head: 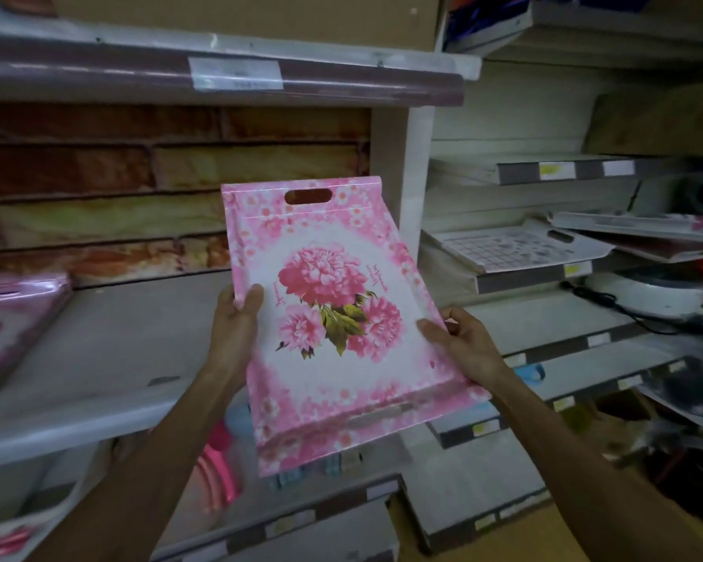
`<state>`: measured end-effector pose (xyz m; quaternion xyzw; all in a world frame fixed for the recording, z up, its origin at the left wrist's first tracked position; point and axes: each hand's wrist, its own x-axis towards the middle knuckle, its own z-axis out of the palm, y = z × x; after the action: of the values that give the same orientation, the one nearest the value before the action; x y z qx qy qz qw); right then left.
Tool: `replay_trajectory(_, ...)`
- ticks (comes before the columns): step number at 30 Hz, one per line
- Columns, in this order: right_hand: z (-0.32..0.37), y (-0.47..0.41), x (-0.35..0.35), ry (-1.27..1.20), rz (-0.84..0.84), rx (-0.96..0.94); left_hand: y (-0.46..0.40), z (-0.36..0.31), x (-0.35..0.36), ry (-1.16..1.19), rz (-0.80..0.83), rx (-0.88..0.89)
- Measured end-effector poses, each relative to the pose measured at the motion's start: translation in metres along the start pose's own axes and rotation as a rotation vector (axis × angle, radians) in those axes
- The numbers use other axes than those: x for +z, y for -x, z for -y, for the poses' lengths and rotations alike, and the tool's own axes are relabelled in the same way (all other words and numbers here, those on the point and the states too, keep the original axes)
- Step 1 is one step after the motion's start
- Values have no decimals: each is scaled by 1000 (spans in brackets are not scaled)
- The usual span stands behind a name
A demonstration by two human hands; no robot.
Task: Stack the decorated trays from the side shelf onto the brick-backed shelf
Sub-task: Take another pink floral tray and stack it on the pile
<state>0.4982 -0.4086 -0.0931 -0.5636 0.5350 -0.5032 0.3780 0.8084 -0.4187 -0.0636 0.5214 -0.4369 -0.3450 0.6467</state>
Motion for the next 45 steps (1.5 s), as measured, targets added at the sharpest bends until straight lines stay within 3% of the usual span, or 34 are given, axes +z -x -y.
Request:
replay_trajectory(11,7,-103,30,44,13,-28,-52,9,2,29,6,-80)
replay_trajectory(19,7,-164,55,15,90,-23,-85,21,10,-254,-34,12)
replay_trajectory(31,-26,-188,82,385,44,-35,-119,54,6,-423,-20,-55)
replay_trajectory(45,-49,-190,74,454,82,-10,-128,89,17,-577,31,-105)
